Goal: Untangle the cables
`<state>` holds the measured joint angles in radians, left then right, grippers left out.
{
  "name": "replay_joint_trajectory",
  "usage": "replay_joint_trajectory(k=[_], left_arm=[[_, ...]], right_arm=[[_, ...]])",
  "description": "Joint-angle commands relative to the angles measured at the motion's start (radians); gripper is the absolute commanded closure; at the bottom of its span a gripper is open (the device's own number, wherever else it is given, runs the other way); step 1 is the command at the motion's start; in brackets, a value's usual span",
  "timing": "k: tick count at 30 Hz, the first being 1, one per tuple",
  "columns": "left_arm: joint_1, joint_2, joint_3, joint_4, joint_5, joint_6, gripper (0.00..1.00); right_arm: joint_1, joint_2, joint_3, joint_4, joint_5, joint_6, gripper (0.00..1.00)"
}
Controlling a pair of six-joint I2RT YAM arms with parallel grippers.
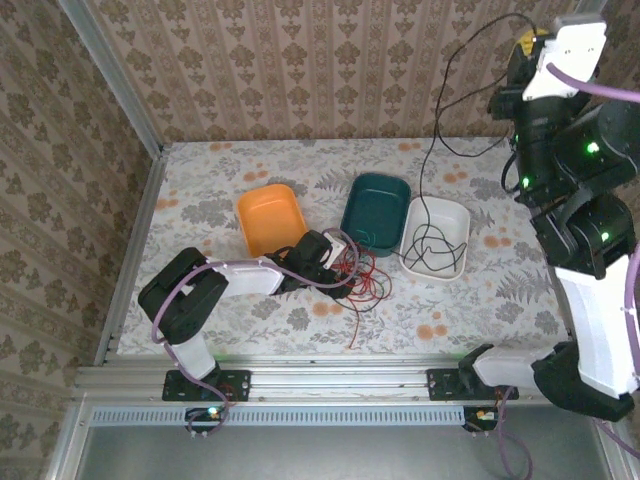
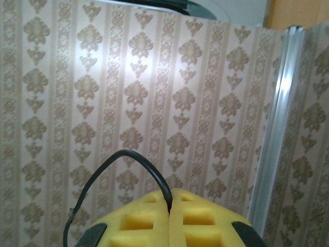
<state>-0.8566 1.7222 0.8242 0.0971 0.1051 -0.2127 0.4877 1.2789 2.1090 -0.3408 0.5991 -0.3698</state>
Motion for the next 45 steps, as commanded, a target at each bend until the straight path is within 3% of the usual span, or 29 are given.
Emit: replay_joint_trajectory(k=[1, 6, 15, 23, 28, 33, 40, 45], left_arm=[[-0.002, 0.034, -0.01, -0.04, 0.0, 0.003, 0.0], [-0.002, 0.037, -0.005, -0.042, 0.002, 0.007, 0.0], [-0.001, 0.052, 0.005, -0.036, 0.011, 0.016, 0.0], [0.0, 0.065, 0.012, -0.03, 0.011, 0.018, 0.0], [0.001, 0.063, 0.006, -0.035, 0.01, 0.018, 0.0], [0.001, 0.072, 0.019, -0.048, 0.02, 0.022, 0.0], [0.001, 0.072, 0.028, -0.047, 0.015, 0.018, 0.0], [0.001, 0.06, 0.008, -0.037, 0.004, 0.013, 0.0]], right_arm=[[-0.039, 0.059, 0.127, 0.018, 0.014, -0.066, 1.0], [-0.084, 0.131, 0.253, 0.001, 0.005, -0.077, 1.0], [-0.129, 0.127, 0.239, -0.093, -0.006, 0.004, 1.0], [-0.125, -0.035, -0.172, -0.329, 0.044, 0.218, 1.0], [-0.113, -0.214, -0.522, -0.338, 0.137, 0.389, 1.0], [-0.107, -0.327, -0.734, -0.323, 0.162, 0.539, 1.0], [-0.104, -0.31, -0.783, -0.329, 0.088, 0.588, 1.0], [-0.093, -0.303, -0.668, -0.229, 0.141, 0.456, 1.0]])
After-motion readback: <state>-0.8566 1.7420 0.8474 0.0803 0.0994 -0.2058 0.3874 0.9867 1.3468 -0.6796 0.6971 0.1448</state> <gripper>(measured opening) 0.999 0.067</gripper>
